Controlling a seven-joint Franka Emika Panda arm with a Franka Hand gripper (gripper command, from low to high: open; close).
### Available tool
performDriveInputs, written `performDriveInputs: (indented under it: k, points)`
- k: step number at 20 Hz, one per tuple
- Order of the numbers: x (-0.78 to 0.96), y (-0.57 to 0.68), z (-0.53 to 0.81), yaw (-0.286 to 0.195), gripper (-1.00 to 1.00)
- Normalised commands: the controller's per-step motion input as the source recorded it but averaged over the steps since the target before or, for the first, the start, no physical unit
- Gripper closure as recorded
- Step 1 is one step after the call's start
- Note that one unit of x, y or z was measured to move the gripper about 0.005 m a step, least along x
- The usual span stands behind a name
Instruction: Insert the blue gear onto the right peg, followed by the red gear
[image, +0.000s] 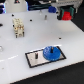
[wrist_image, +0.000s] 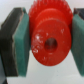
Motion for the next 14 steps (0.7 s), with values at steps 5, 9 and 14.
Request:
performDriveInputs:
  k: [5,9,14]
  points:
    - [0.80,-0.19,0.39,0.000,1.00]
    - [0.81,-0.14,0.33,0.000,1.00]
    - [0.80,-0.16,0.27,0.000,1.00]
